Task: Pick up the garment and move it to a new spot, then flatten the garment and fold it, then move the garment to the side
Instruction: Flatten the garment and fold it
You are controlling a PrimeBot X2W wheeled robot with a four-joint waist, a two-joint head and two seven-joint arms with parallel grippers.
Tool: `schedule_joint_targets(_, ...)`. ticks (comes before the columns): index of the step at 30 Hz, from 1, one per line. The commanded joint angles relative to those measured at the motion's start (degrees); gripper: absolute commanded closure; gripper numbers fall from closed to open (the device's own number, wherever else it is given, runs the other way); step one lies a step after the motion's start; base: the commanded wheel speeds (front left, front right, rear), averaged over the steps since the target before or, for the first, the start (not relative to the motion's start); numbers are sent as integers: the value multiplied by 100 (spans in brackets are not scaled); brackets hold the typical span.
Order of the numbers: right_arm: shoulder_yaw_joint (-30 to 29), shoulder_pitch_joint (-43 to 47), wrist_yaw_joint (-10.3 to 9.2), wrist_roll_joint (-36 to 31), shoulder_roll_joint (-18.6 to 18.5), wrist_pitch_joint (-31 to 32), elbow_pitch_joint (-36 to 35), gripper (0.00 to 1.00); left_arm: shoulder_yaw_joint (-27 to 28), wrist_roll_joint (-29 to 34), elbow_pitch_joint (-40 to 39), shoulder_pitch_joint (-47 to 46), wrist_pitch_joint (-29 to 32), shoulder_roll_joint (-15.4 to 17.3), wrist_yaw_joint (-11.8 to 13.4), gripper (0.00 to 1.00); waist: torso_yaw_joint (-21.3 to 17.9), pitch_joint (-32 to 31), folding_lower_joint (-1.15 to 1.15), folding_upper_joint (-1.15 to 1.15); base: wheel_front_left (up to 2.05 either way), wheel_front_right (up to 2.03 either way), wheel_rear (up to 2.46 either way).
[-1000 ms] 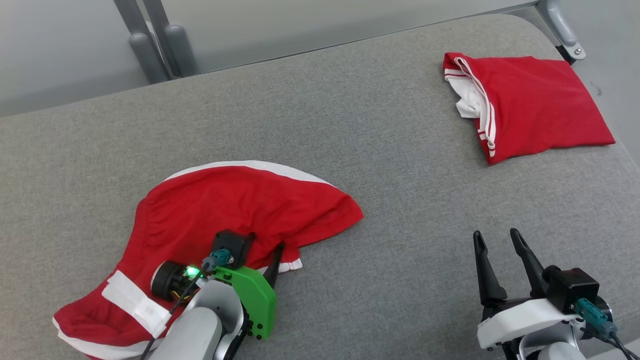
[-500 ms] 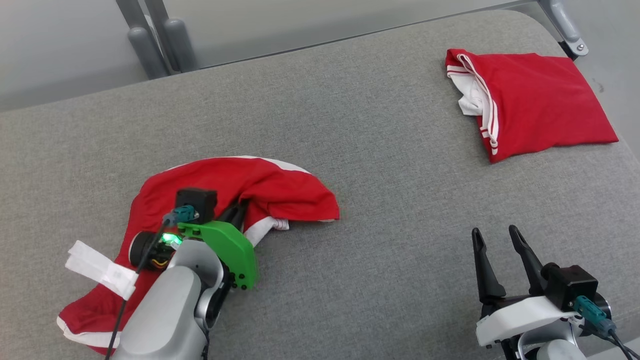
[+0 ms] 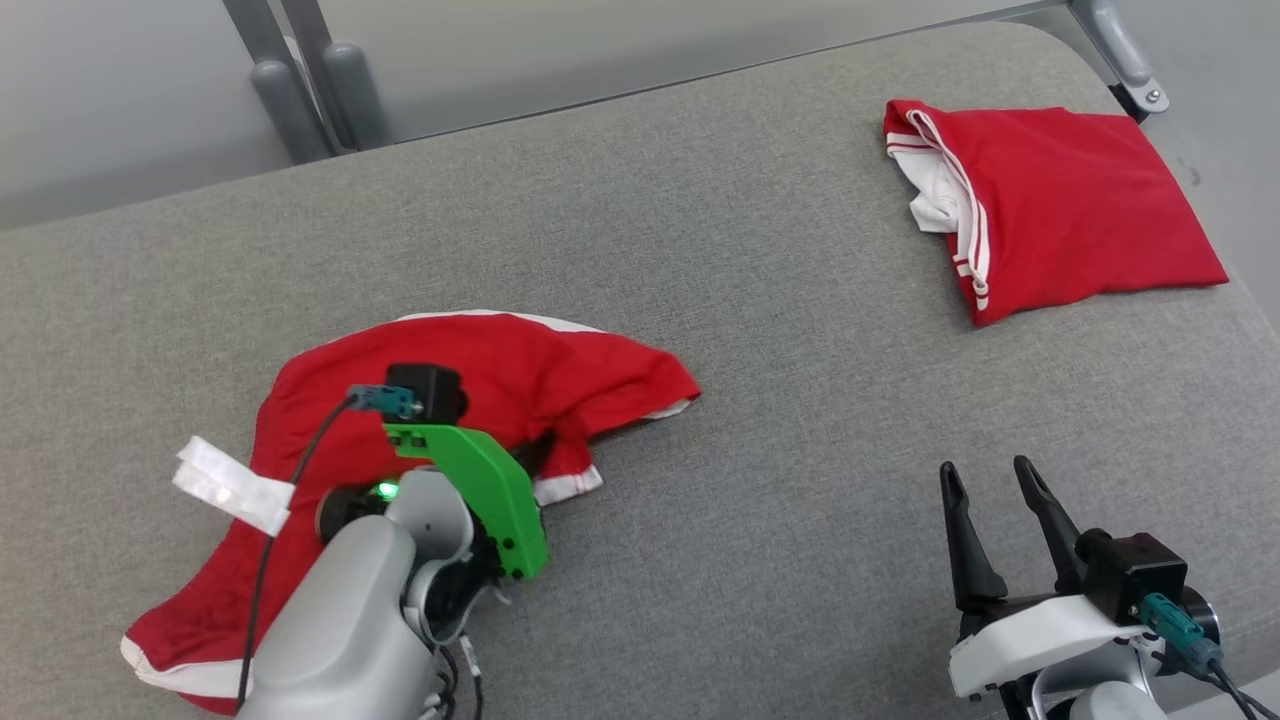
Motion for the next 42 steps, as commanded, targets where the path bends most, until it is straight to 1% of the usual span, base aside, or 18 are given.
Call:
schedule_joint_targets(1, -13, 20, -2, -37, -2, -16, 22, 0, -227, -275, -280, 188, 189, 48, -30, 100, -3, -33, 0, 0, 0, 0, 0)
schedule_joint_targets(6, -59, 105, -2, -60, -2, -16, 50, 0, -793, -1222, -1493, 545, 777, 530, -30, 100, 40, -113, 0, 0, 0, 0, 0)
schedule_joint_targets(10, -42, 109, -2, -73, -2, -16, 59, 0, -1021, -1719, -2272, 729, 1011, 824, -31, 100, 84, -157, 0, 0, 0, 0, 0)
schedule_joint_targets(16, -10, 87, -2, -65, -3, -16, 61, 0, -1348, -2018, -3170, 910, 1196, 1011, -31, 100, 101, -152, 0, 0, 0, 0, 0)
schedule_joint_targets(20, -17, 71, -2, -45, -2, -16, 46, 0, -1477, -2171, -3438, 977, 1364, 1030, -31, 100, 82, -87, 0, 0, 0, 0, 0)
schedule_joint_targets(23, 9, 20, -2, -26, -2, -16, 44, 0, -1456, -2139, -3319, 833, 1394, 997, 24, 100, 44, -5, 0, 0, 0, 0, 0)
schedule_joint_targets(27, 42, -44, -2, -11, -2, -16, 54, 0, -1295, -1912, -2865, 456, 1134, 864, 170, 100, -31, 106, 0, 0, 0, 0, 0)
schedule_joint_targets(28, 47, -67, -2, -9, -3, -16, 58, 0, -1224, -1783, -2666, 330, 995, 825, 245, 100, -56, 130, 0, 0, 0, 0, 0)
schedule_joint_targets(31, 70, -125, -2, -7, -2, -16, 64, 0, -1179, -1622, -2107, 39, 816, 738, 289, 100, -135, 210, 0, 0, 0, 0, 0)
schedule_joint_targets(37, 57, -140, -2, 36, -2, -16, 66, 0, -1123, -1305, -1016, -471, 405, 612, 241, 100, -257, 307, 0, 0, 0, 0, 0)
schedule_joint_targets(38, 56, -138, -2, 42, -2, -16, 68, 0, -1095, -1190, -837, -580, 196, 616, 305, 100, -267, 318, 0, 0, 0, 0, 0)
schedule_joint_targets(39, 55, -139, -2, 42, -1, -16, 68, 0, -1114, -1052, -685, -660, 28, 618, 337, 89, -274, 325, 0, 0, 0, 0, 0)
schedule_joint_targets(40, 60, -142, -2, 44, -1, -16, 72, 0, -1181, -865, -518, -723, -159, 617, 367, 63, -284, 326, 0, 0, 0, 0, 0)
schedule_joint_targets(41, 68, -143, -2, 45, -2, -16, 77, 0, -1235, -761, -396, -754, -307, 607, 360, 15, -294, 324, 0, 0, 0, 0, 0)
schedule_joint_targets(42, 68, -140, -2, 58, -2, -16, 82, 0, -1277, -697, -265, -745, -416, 546, 321, 0, -303, 314, 0, 0, 0, 0, 0)
